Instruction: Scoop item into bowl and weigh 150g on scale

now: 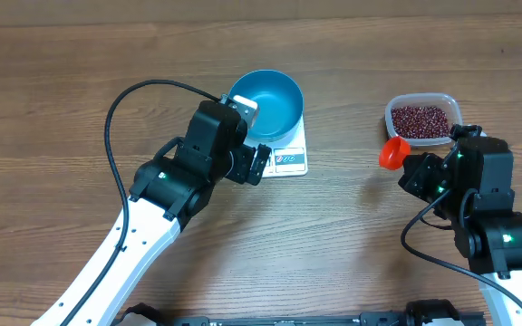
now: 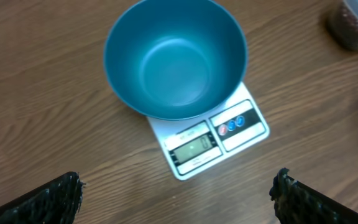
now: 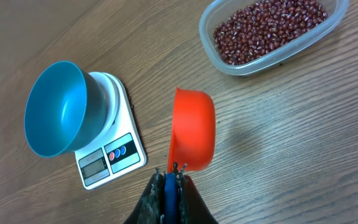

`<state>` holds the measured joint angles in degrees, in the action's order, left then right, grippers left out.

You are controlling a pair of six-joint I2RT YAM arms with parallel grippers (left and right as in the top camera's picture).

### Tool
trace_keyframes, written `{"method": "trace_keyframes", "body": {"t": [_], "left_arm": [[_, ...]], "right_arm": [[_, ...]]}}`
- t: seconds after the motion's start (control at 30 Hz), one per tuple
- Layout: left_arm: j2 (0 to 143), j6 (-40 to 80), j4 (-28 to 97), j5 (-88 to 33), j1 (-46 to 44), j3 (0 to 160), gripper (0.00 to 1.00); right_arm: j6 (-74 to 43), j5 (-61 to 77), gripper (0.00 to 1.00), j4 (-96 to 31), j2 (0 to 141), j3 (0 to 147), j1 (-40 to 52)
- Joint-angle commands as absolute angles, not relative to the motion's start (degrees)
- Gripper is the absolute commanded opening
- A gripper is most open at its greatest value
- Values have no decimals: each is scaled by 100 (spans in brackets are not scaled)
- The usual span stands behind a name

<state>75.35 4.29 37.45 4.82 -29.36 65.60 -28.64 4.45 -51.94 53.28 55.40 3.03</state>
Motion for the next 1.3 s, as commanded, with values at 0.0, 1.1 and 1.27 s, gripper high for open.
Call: {"method": "trace_keyframes", "body": {"t": [0.0,1.1,1.27], "left_arm": [[7424,425,3660,1114,-2921,6573,100],[7424,-64,3553,545,-2926,6573,100],[7424,-67,3573,550,-2926,6573,100]], "right_arm": [[-2814,410,4,-5157,5308,5664,287],[-2821,471,4,-5153,5308,5664,287],[-2814,375,4,-5142,5308,5664,287]]}}
